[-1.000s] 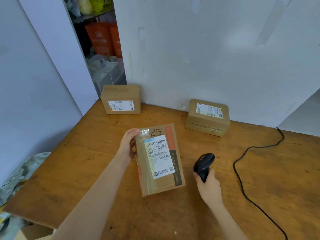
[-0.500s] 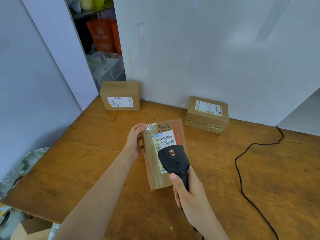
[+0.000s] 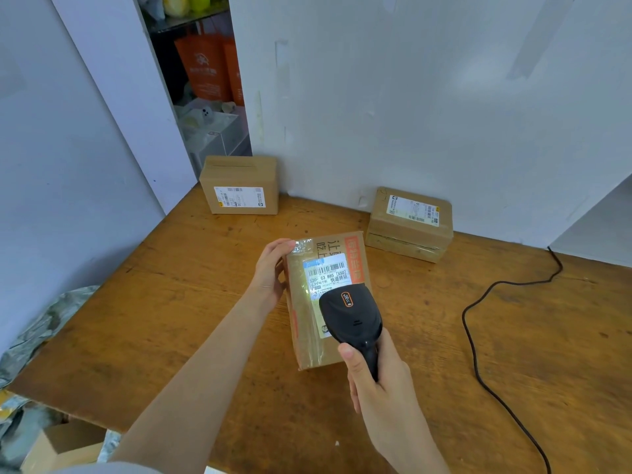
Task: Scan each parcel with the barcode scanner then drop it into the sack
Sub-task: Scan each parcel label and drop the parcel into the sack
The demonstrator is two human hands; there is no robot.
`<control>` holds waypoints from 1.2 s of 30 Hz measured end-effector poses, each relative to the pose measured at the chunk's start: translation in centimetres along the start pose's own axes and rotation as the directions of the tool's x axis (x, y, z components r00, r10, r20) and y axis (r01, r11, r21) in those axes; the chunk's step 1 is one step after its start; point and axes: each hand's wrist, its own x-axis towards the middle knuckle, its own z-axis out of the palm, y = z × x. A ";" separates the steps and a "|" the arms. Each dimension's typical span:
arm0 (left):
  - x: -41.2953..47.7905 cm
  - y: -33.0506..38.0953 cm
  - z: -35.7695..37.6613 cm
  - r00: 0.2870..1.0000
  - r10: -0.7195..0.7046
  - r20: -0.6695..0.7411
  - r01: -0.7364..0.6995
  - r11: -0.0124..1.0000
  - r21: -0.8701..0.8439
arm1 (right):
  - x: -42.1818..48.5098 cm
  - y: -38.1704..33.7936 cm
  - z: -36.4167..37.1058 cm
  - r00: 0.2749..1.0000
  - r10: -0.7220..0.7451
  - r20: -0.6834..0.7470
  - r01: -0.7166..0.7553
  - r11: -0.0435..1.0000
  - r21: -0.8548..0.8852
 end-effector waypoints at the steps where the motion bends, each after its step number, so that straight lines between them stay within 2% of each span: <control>1: 0.1 -0.1 0.0 1.000 0.003 -0.002 -0.003 1.000 -0.001 | 0.0 0.0 0.0 1.000 0.003 0.000 -0.003 1.000 0.000; 18: -0.3 -0.1 0.0 1.000 -0.011 0.008 0.012 0.999 -0.035 | -1.0 -0.5 0.3 0.999 0.032 -0.024 -0.030 0.998 0.050; 23: -0.3 -0.1 -0.1 1.000 -0.006 0.013 0.006 0.999 -0.035 | -1.1 -0.2 0.0 0.999 -0.012 -0.034 0.014 0.999 0.045; 27: -0.4 0.1 -0.5 1.000 -0.004 0.021 0.005 1.000 -0.030 | 0.1 1.7 -1.7 0.989 -0.032 -0.146 0.023 0.997 -0.069; 30: -0.4 0.2 -1.1 1.000 -0.005 -0.011 0.004 0.999 -0.033 | 2.6 4.9 -3.4 0.969 -0.017 -0.248 -0.034 0.979 -0.199; 32: -0.5 0.3 -1.5 0.999 -0.010 -0.048 0.009 0.999 -0.039 | 4.5 7.5 -4.2 0.965 0.013 -0.261 -0.087 0.958 -0.274; 36: -0.6 0.2 -2.4 0.995 -0.026 -0.101 0.020 0.998 -0.054 | 6.9 12.1 -4.6 0.965 0.088 -0.246 -0.209 0.826 -0.524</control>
